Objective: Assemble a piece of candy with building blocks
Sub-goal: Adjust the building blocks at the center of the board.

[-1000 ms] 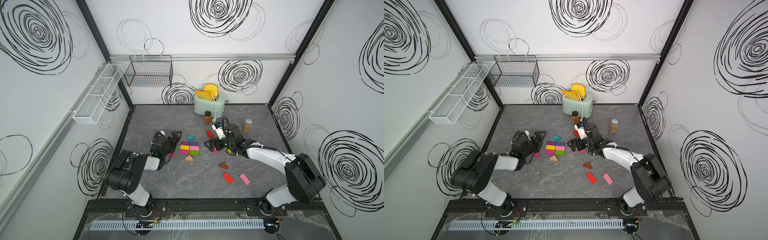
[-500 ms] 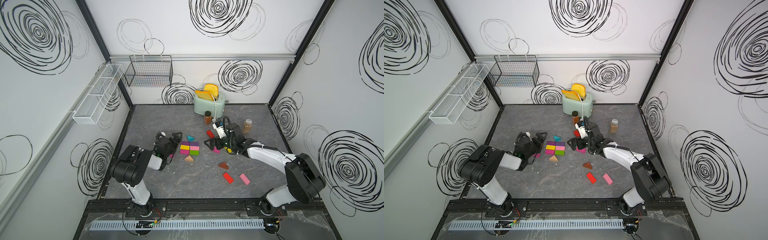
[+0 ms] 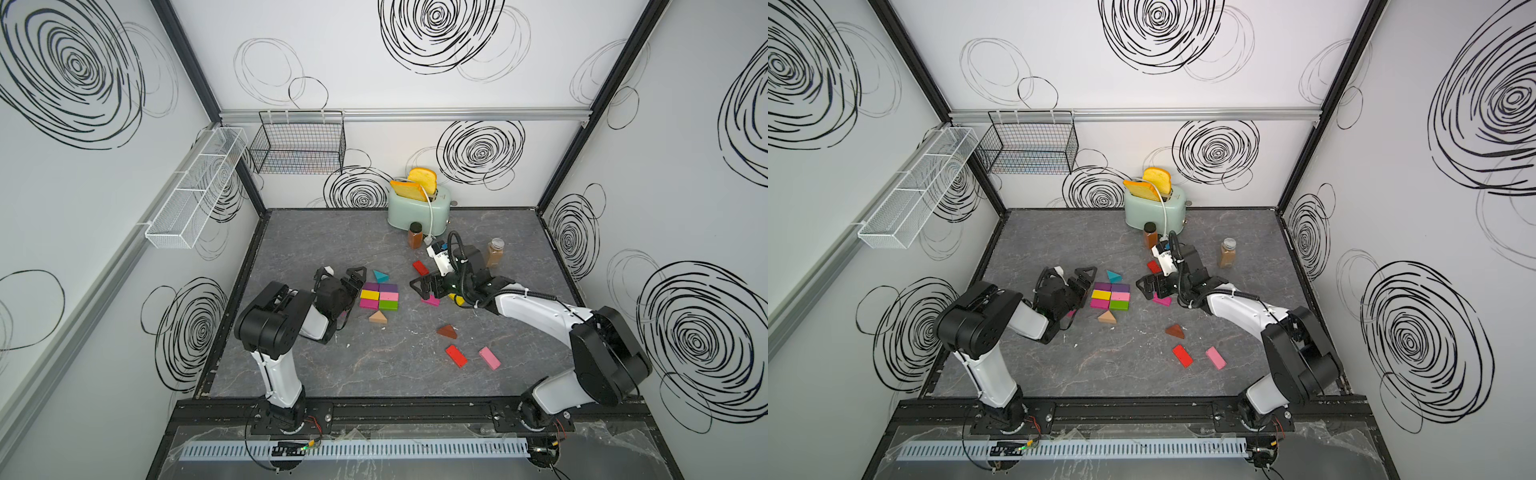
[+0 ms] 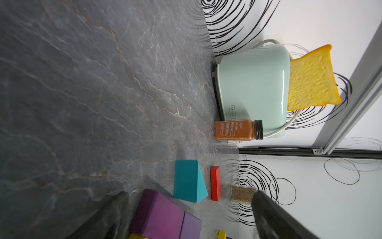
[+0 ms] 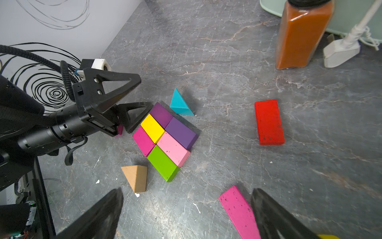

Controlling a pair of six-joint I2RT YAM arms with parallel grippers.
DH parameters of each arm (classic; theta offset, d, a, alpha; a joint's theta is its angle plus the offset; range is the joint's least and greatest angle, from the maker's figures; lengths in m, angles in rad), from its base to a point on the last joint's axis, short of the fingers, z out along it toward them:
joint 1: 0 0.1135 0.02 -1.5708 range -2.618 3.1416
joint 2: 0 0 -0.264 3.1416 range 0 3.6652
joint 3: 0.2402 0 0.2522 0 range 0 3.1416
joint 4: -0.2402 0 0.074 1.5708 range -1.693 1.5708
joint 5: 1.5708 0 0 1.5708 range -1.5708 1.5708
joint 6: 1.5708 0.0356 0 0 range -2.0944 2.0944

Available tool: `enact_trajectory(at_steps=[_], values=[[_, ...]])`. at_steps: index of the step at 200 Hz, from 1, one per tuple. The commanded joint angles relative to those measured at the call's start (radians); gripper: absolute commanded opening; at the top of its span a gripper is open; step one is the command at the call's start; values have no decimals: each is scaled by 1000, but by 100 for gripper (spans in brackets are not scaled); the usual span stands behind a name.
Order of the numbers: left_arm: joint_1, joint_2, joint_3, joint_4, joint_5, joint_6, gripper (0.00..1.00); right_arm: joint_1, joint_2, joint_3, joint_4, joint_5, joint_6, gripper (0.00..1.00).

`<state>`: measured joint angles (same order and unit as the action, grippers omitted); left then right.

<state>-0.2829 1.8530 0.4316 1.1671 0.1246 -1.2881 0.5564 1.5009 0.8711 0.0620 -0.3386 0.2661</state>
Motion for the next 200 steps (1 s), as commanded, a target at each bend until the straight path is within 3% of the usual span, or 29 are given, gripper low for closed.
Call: enact_trajectory(at_steps=[1,200], values=[[-15,39,-27,68,-26,-30,96,-12,-13,-13,27,-12,-3,100],[-55,69,-51,94,-64,-76,94,-36,-38,-31,31,-12,-7,100]])
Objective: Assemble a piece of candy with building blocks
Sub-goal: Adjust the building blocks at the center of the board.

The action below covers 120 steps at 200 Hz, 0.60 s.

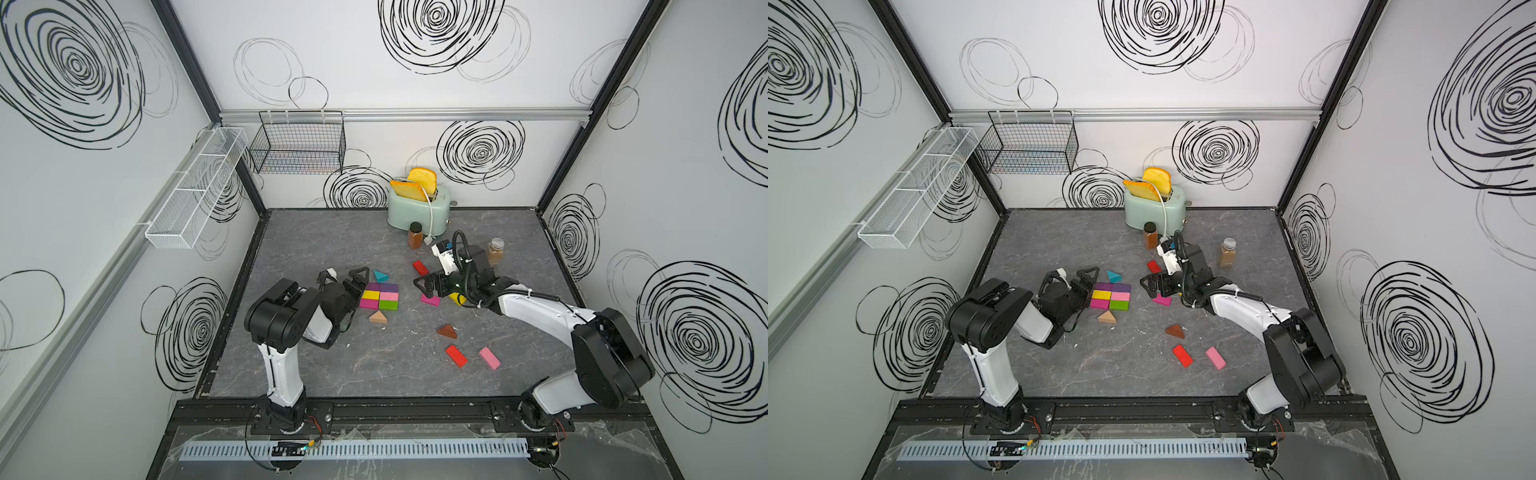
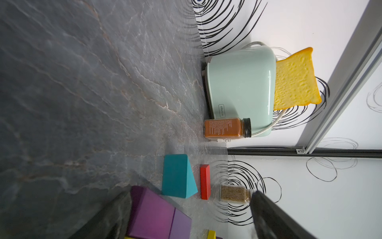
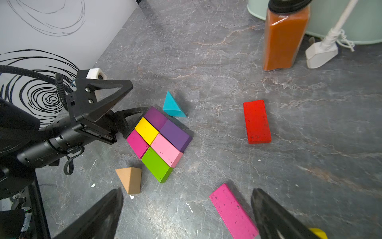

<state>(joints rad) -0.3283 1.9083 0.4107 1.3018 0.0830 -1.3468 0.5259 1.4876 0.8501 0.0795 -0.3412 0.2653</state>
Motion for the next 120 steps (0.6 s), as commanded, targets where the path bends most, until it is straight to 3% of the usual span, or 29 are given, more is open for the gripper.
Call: enact_trajectory(at_steps=[1,120], values=[[-10,14,-29,-41,-22,-17,94,-5,-25,-10,15,-10,-7,100],[-25,-8,-29,-76,-58,-33,93,-9,-47,-21,9,0,-14,100]])
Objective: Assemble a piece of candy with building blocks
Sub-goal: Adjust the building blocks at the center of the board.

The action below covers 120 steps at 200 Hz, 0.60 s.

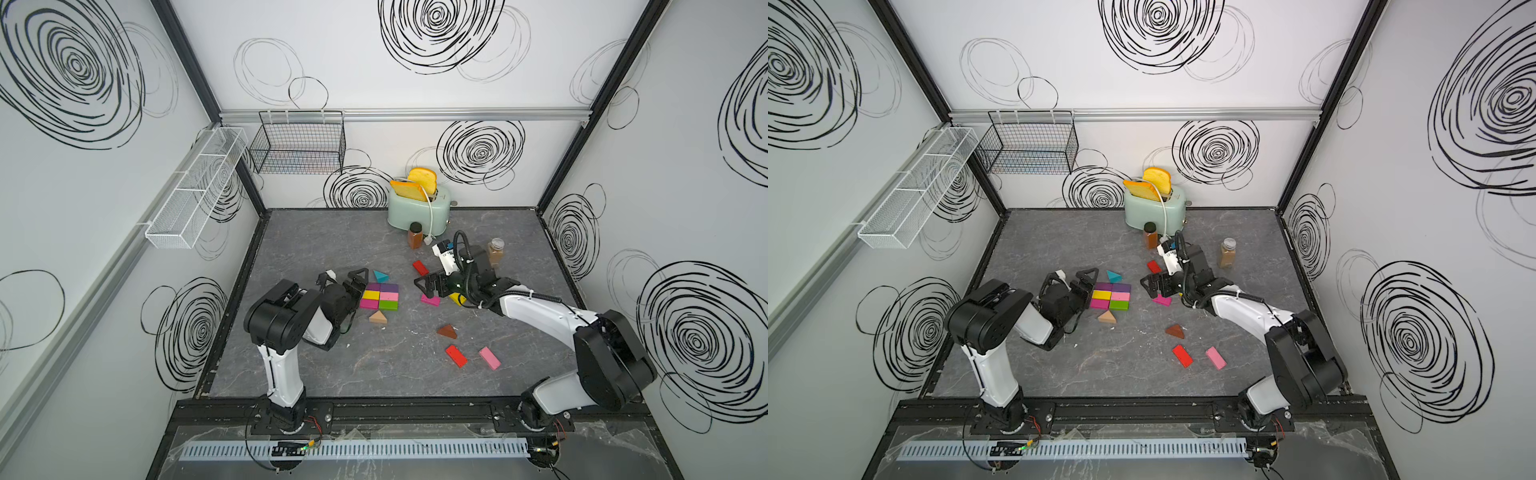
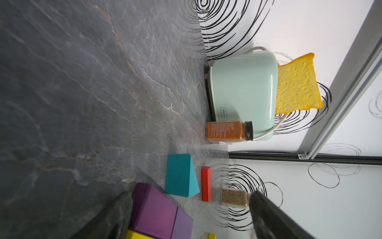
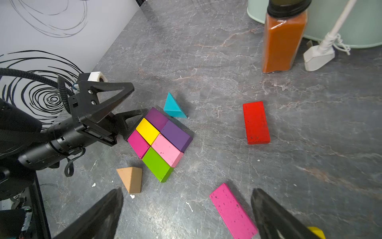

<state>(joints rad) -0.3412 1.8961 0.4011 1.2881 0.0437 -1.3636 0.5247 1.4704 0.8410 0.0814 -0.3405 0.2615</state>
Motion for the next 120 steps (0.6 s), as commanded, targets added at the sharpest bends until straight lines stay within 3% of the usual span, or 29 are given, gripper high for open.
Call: enact_trajectory(at_steps=[1,105,120], values=[[-12,4,-19,-62,-19,-17,93,-9,-30,-12,7,-1,-10,100],[-4,-52,-23,-133,-32,-4,93,-19,-40,-24,9,-4,-14,100],[27,-97,9,-249,4,57,93,-21,-43,-21,2,4,-22,100]])
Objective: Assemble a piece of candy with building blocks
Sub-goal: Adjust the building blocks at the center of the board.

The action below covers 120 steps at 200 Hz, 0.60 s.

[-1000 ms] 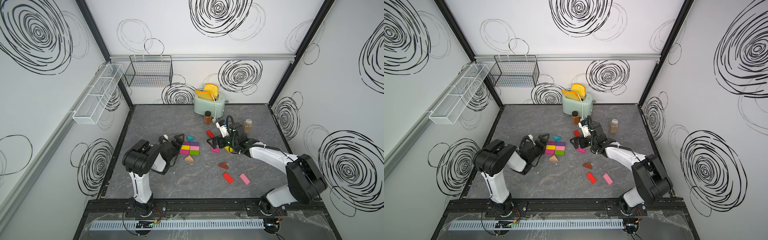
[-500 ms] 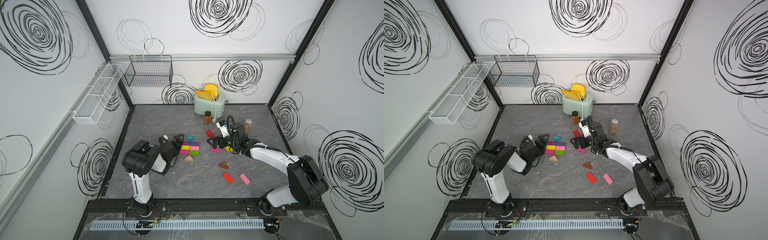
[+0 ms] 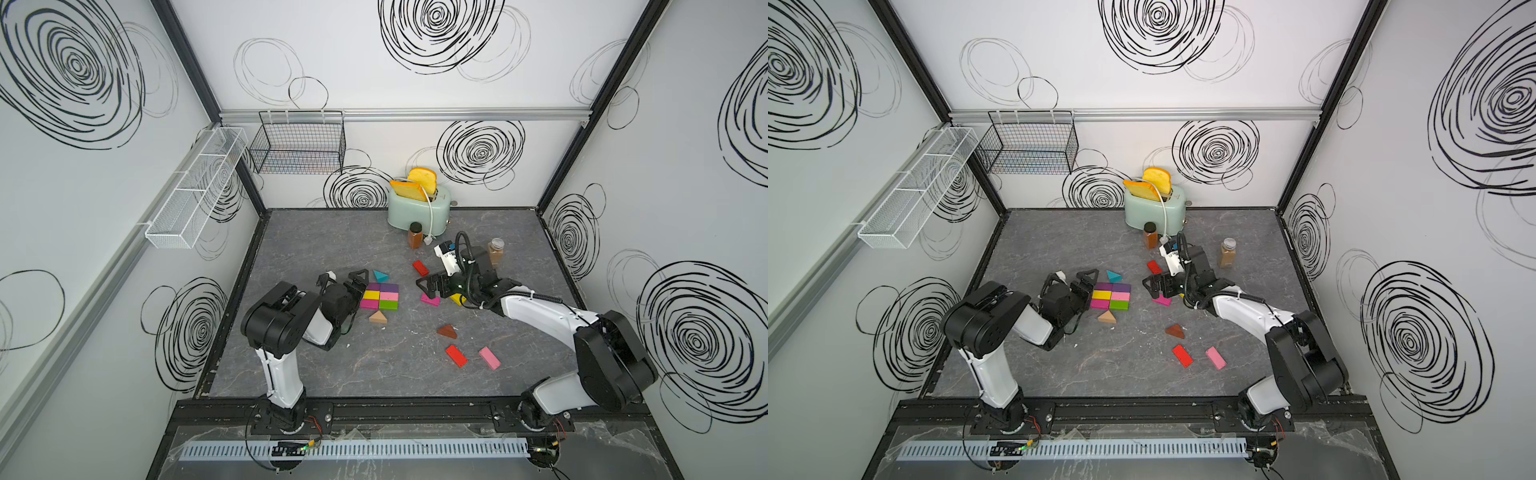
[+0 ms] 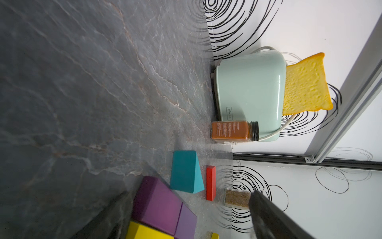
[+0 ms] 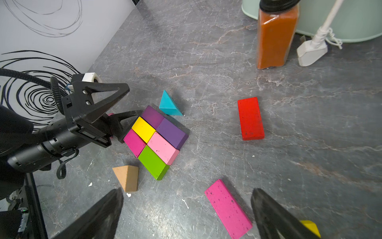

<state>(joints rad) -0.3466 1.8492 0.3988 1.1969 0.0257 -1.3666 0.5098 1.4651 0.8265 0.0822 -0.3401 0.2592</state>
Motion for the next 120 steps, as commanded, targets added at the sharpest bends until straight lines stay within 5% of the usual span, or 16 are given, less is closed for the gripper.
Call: enact_trajectory(at_steps=[1,27,52,120], values=[[36,-54,16,-170,25,65,93,-7,-38,-7,0,5,-21,100],[79,-164,163,-523,64,282,94,-7,-43,-2,-21,29,-41,100],[100,-133,429,-892,131,507,96,-9,-46,2,-45,45,-59,100],[135,78,761,-1094,301,671,95,-17,-65,-1,-89,64,-79,100]])
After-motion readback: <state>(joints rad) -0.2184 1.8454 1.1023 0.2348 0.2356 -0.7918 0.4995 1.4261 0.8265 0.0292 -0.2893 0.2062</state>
